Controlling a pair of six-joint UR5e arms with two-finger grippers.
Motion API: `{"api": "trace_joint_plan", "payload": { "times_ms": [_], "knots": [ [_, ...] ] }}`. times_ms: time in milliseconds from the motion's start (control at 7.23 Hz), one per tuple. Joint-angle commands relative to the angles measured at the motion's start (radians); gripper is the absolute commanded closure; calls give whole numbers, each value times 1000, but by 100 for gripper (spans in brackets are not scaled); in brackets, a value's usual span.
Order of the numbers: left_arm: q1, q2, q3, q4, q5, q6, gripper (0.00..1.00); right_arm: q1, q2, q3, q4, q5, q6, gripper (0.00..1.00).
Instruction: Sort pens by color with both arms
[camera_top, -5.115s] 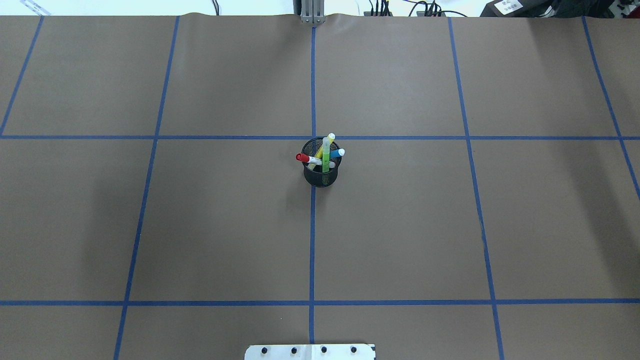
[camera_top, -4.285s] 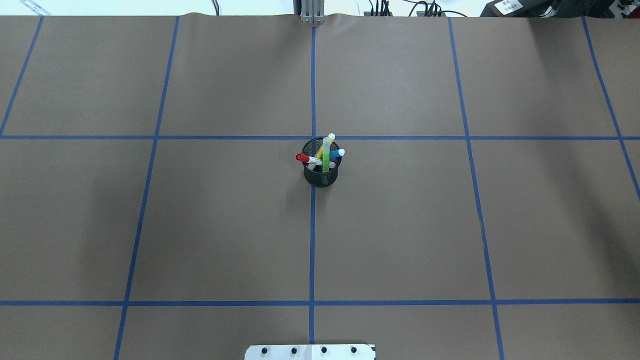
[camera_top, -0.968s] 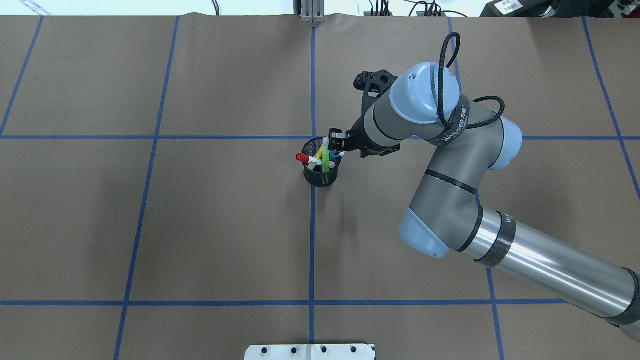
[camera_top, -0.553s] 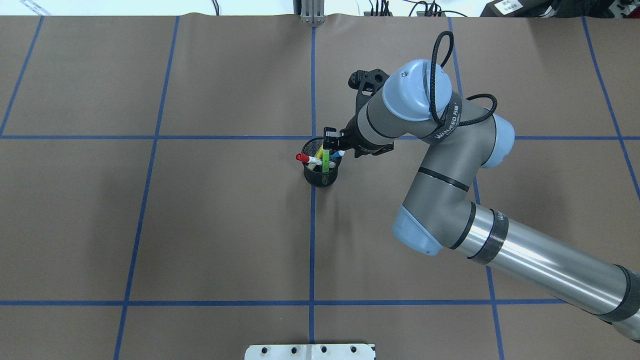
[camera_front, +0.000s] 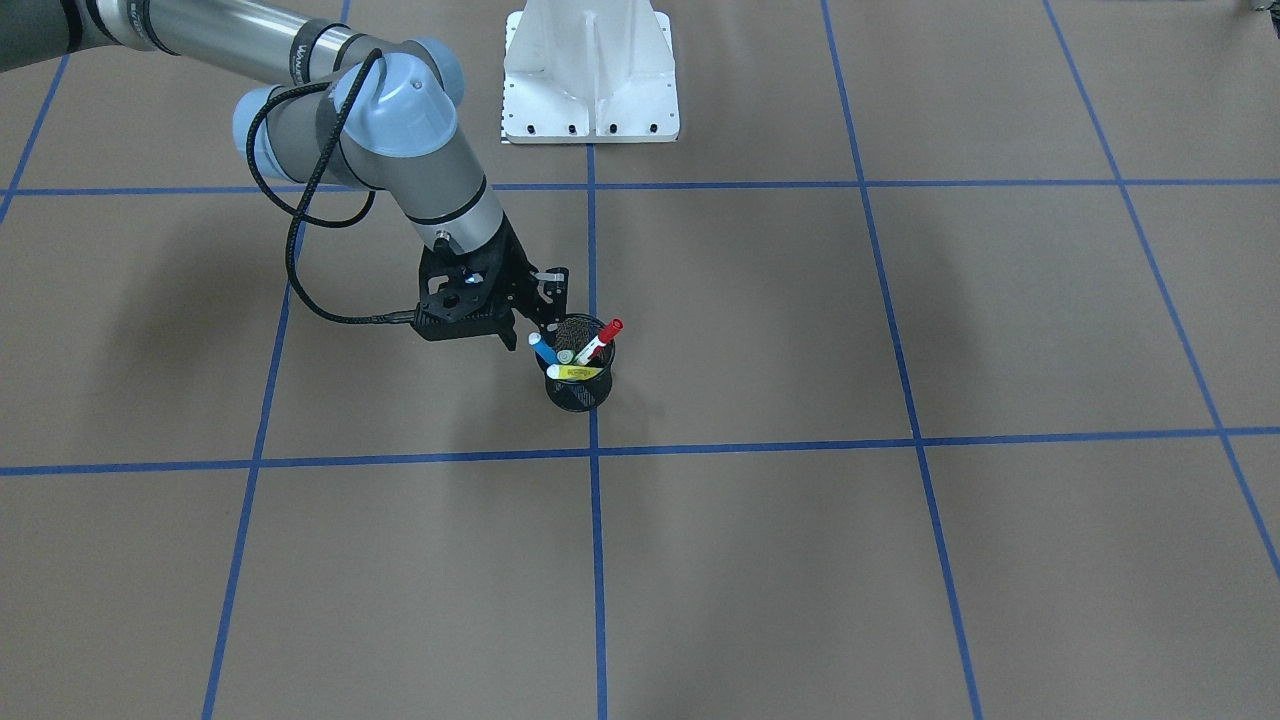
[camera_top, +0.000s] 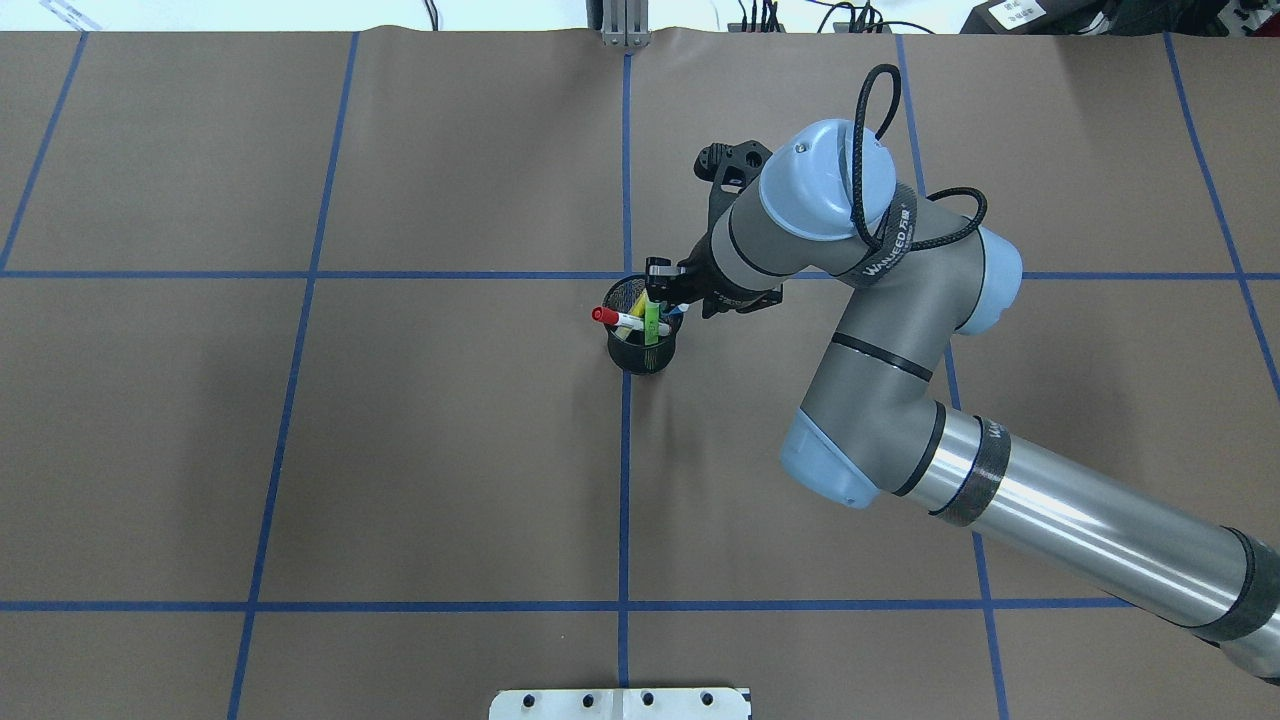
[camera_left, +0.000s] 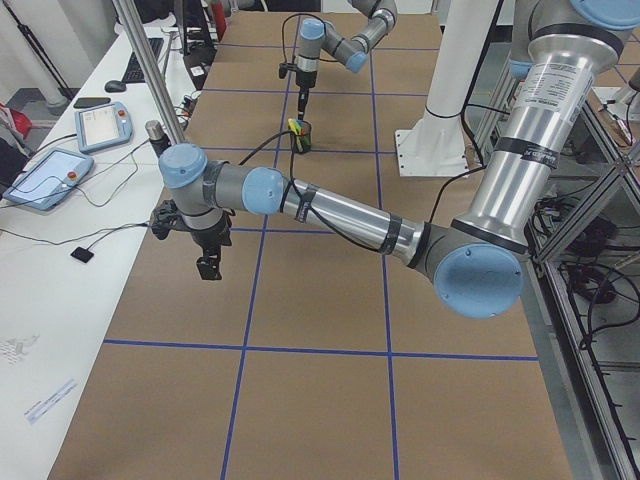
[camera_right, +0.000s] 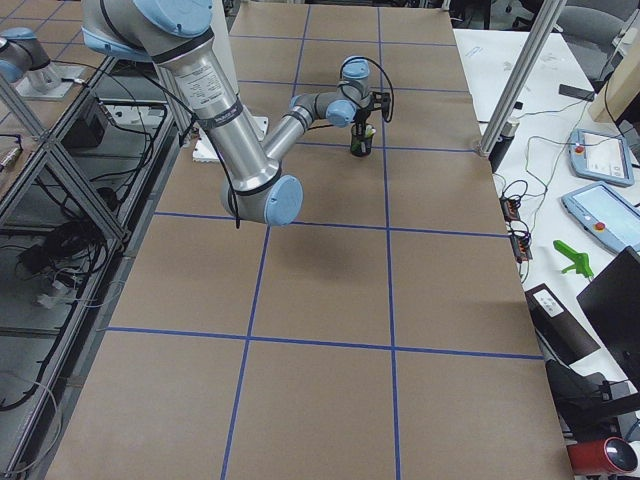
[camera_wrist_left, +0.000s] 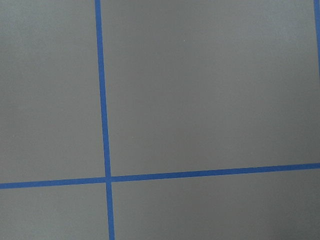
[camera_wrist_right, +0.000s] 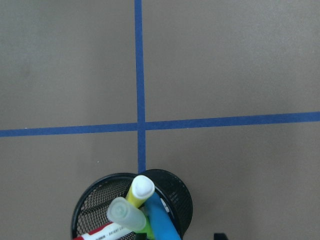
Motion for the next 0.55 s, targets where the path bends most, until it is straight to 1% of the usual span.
{"api": "trace_joint_plan", "payload": {
  "times_ms": [0,415],
  "knots": [
    [0,0,0,0,1,0,0,0,0,0,0,5,4,54],
    [0,0,-2,0,1,0,0,2,11,0,0,12,20,55]
  ]
}}
